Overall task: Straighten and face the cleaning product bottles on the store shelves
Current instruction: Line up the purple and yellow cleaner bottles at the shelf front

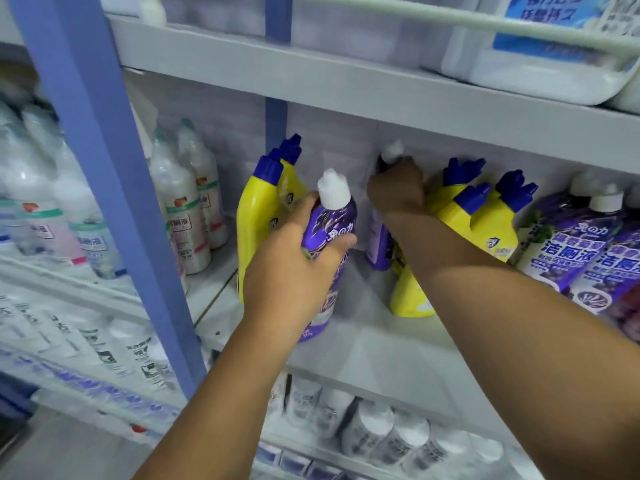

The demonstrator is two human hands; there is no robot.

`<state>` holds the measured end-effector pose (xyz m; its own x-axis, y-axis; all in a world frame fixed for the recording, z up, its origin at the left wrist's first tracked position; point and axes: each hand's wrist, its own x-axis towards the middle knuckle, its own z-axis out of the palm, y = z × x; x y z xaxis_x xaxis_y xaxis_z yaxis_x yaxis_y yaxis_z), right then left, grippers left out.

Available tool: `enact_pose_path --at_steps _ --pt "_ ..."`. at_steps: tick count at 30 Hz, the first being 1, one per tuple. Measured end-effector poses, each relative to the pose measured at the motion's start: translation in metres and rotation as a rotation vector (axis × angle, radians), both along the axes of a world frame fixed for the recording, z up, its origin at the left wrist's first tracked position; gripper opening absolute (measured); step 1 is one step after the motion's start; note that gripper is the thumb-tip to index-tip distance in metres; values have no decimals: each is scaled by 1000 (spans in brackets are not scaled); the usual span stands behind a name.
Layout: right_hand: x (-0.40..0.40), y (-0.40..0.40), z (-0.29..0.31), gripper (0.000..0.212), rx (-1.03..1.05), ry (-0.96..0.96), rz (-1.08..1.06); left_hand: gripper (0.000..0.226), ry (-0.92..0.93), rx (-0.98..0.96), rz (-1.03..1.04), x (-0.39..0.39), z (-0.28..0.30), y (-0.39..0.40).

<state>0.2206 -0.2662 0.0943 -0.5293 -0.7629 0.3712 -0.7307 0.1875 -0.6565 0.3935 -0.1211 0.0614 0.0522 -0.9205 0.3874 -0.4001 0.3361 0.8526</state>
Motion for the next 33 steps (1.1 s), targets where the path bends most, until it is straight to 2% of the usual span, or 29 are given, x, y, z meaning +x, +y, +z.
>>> enact_pose_path --at_steps 3,9,12,17,22,25,27,29,31,33 --pt "10 19 1 34 -61 -30 76 63 33 -7 2 12 -2 8" --pt "4 93 8 16 -291 -82 266 60 34 -11 -39 13 -5 1" --pt "3 132 0 15 -323 -60 322 58 40 -29 -53 13 -10 -3" --pt "1 174 -27 29 -319 -66 229 52 70 -24 -126 12 -23 -12" --pt "0 188 -34 56 -263 -64 111 51 190 -2 -212 8 -30 -12" --pt "-15 196 -40 70 -200 -263 215 56 279 85 -286 11 -49 -10" --pt "-32 202 -50 76 -135 -454 324 49 354 124 -294 13 -67 -6" --pt "-55 204 -68 73 -39 -597 538 43 423 145 -285 12 -79 0" --pt "-73 199 -83 79 64 -701 755 45 455 168 -294 12 -84 3" --pt "-78 191 -87 84 185 -751 850 44 451 206 -319 10 -85 5"
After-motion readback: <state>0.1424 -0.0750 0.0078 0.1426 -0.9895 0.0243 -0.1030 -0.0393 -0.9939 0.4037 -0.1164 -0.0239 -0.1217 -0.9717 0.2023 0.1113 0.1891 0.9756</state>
